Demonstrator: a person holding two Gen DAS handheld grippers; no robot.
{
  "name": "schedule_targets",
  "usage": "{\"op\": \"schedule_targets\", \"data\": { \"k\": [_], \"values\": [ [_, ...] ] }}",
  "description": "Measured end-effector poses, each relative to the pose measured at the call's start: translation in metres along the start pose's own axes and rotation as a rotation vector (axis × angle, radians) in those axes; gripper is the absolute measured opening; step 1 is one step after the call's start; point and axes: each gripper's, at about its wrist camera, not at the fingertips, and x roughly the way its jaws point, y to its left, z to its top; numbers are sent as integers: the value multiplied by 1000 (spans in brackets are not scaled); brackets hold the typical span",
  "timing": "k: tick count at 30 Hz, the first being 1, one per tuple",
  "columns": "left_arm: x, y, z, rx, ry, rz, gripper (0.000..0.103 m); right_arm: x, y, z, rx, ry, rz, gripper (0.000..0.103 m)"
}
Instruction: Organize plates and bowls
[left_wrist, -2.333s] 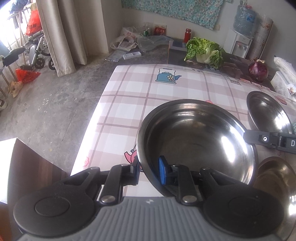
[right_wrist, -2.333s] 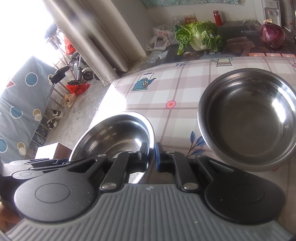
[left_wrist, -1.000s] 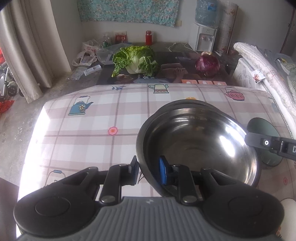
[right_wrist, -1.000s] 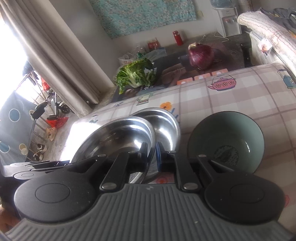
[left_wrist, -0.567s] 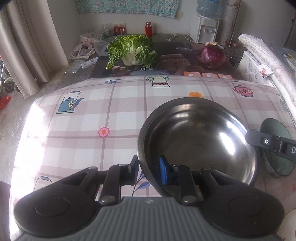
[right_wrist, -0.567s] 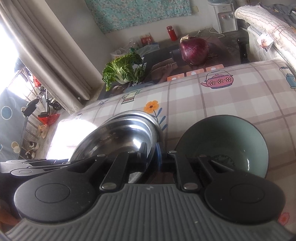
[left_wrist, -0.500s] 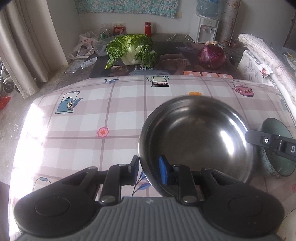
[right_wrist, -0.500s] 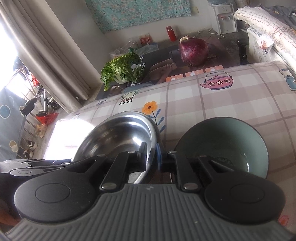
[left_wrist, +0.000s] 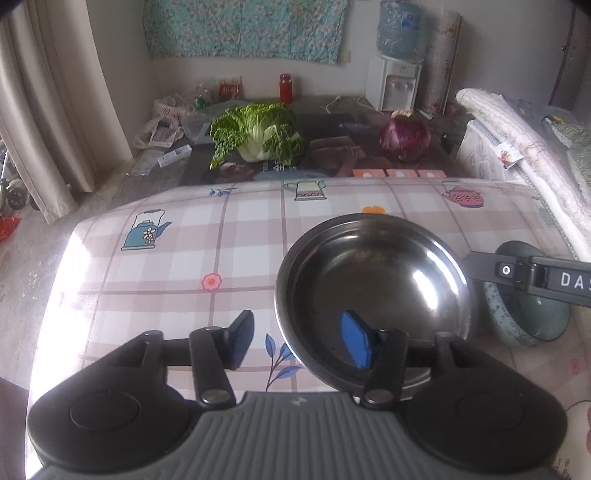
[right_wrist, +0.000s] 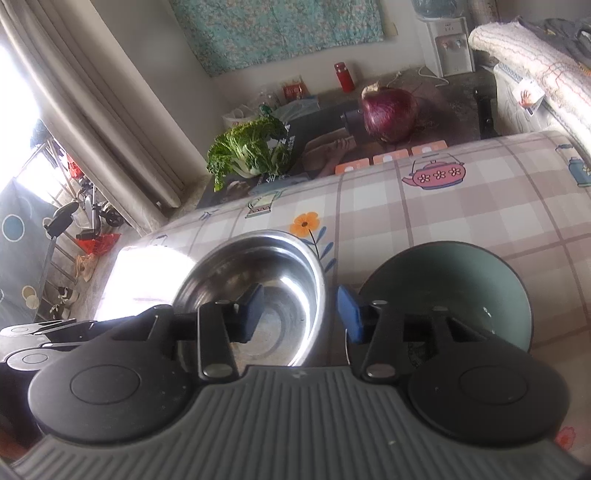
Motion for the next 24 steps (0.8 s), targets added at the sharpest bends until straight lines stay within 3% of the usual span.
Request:
{"op": "schedule_targets", "data": {
  "k": [9,24],
  "values": [
    [-45,-20,-15,34,-50,-89,76,-42,0,-8,0,-54,18,47],
    [-70,-89,-39,59,-64,-191,77,-119,-63,-37,33,-88,-38,47]
  ]
}}
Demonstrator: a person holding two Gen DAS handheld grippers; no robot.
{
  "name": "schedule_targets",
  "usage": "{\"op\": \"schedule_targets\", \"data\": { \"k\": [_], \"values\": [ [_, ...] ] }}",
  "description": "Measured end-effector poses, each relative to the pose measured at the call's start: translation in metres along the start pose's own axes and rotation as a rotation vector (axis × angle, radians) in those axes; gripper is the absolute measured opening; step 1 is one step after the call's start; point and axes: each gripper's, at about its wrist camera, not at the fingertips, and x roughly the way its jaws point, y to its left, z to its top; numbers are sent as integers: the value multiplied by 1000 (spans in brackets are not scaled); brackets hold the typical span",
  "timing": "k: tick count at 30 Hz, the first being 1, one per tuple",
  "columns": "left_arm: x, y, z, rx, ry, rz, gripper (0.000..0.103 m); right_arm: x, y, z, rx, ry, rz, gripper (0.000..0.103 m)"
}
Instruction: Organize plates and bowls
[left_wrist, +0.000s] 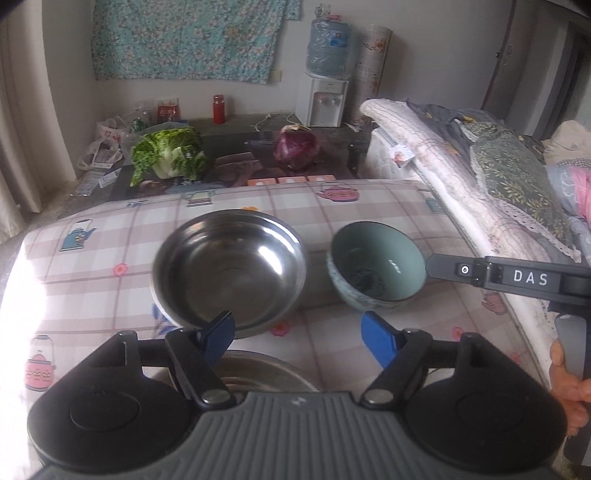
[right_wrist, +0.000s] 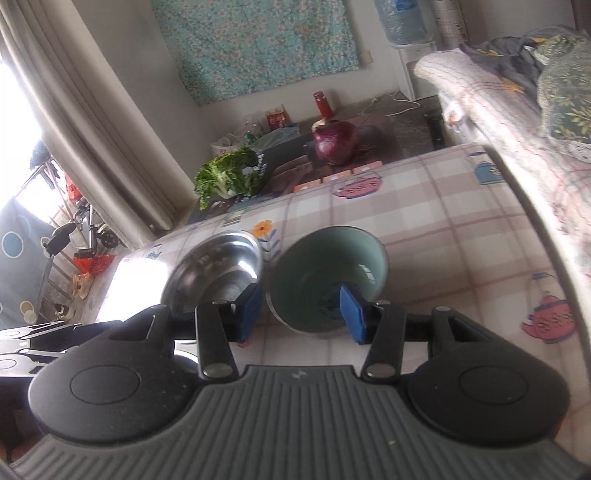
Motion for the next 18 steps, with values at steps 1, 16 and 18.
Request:
{"op": "schedule_targets", "data": {
  "k": [1,16,18],
  "values": [
    [1,-7,-1,5,-3,-3,76,-4,-7,-1,6,-2,-8,47],
    [53,-51,15,-58,-39,5,64,10,-71,-5,80,26,-44,45],
    [62,-52,19,-63,-37,8,59,19,-72,-1,81,28,-40,43]
  ]
}}
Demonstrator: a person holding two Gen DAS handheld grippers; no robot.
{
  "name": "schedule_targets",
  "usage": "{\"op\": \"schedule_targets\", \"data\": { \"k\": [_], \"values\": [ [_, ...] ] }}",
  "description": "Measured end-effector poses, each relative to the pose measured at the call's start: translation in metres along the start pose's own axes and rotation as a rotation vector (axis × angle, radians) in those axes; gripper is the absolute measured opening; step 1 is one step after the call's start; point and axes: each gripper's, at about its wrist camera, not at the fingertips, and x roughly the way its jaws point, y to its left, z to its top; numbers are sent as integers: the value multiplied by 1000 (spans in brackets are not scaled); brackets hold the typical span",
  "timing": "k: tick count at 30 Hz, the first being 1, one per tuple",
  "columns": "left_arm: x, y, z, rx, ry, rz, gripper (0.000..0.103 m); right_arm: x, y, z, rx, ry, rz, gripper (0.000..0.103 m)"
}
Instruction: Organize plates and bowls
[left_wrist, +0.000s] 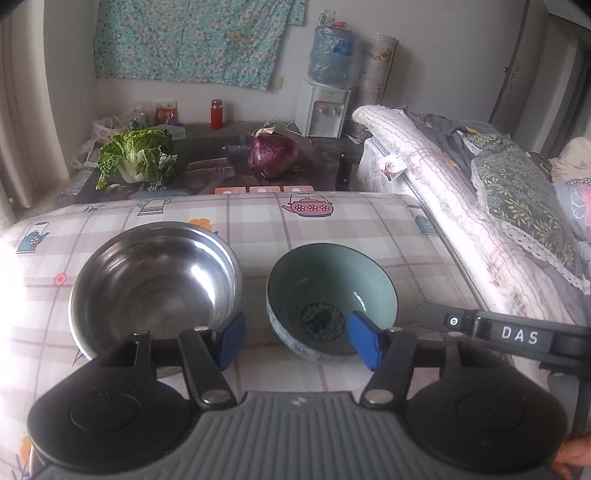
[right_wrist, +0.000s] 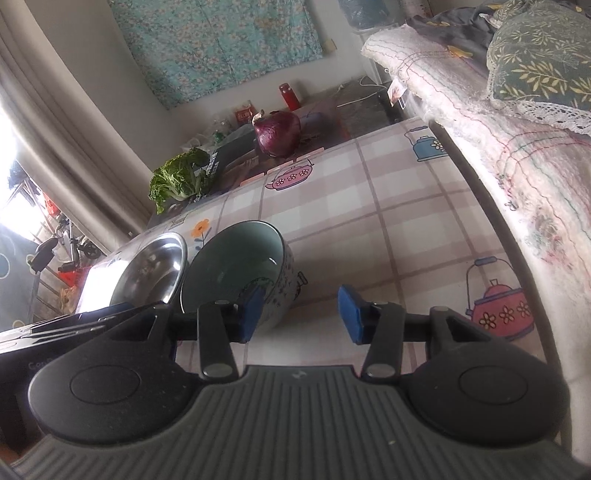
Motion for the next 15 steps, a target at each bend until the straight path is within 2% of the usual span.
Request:
{"op": "schedule_targets", "data": {
  "k": [4,6,9,11,15],
  "values": [
    [19,-4,4,16,27,39,48,19,4,8,-7,11,19,38],
    [29,-3,5,16,53,49,34,29,6,11,-13,16,22,37],
    [39,0,5,8,89,48,23,41,8,14,-21,25,17,34],
    [43,1,4,9,98,61,19,49,9,16,-22,35,17,28],
    [45,2,5,-1,102,63,18,59,11,16,-26,49,31,14]
  ]
}}
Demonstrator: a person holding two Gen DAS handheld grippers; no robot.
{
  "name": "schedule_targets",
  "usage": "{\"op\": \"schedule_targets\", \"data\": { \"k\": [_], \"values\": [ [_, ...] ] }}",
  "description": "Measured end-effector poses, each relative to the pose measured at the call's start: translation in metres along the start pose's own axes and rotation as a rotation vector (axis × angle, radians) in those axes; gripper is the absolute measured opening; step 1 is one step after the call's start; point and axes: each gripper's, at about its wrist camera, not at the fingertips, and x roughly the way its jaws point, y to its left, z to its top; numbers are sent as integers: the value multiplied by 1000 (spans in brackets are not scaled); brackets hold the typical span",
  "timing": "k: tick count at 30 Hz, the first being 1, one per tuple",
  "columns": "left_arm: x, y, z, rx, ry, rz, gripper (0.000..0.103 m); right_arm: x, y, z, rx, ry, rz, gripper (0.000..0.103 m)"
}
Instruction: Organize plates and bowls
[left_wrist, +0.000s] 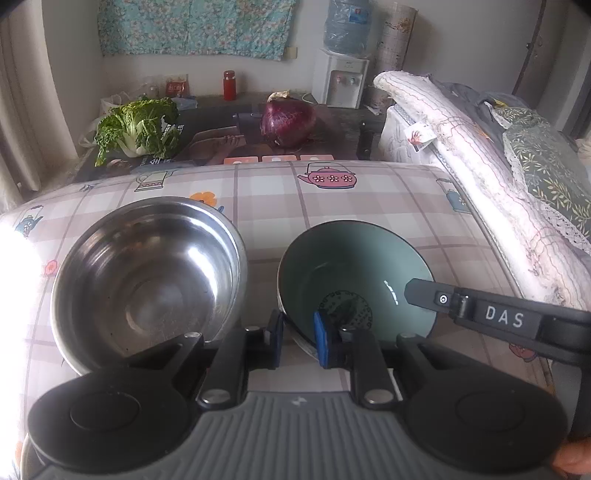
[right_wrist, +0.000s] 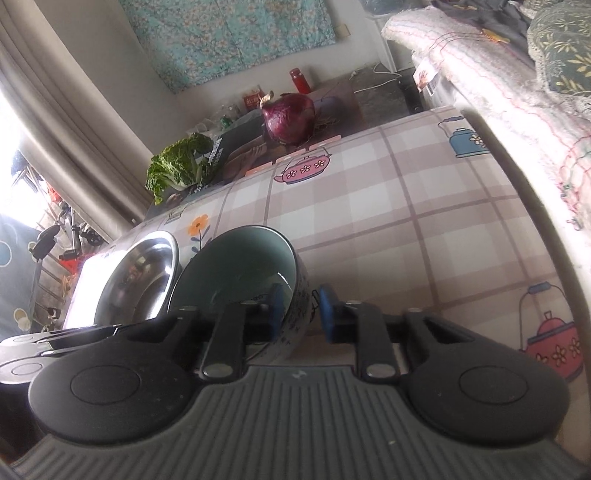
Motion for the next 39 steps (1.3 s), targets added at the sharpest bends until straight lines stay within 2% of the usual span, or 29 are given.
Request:
{"op": "schedule_targets", "data": {
  "k": [11,14,16,18,23,28,30,32,39],
  "values": [
    [-21,-7,-15,23,36,-20,19,-19,2,-10,-25,27,4,13],
    [-32,-6,-21,24,43,-62,18,-28,2,-18,-29,35,13,13],
    [-38,-7,-26,27,61,-120,17,-34,3,-23,-33,41,17,14],
    [-41,-10,-30,32,71,-136,17,-39,4,-28,-36,47,28,14],
    [-45,-11,-34,41,34,-98,18,-45,6,-31,-43,45,25,14],
    [-45,-6,-27,19,-14,-48,31,-42,4,-28,-36,43,13,15],
    [-41,-4,-21,10,-14,-23,41,-40,3,-27,-27,44,15,16],
    [-36,-3,-17,0,-14,5,44,-38,2,-27,-23,46,15,16],
    [-11,4,-6,-82,52,14,44,-28,-1,-23,-3,53,9,17]
  ]
}}
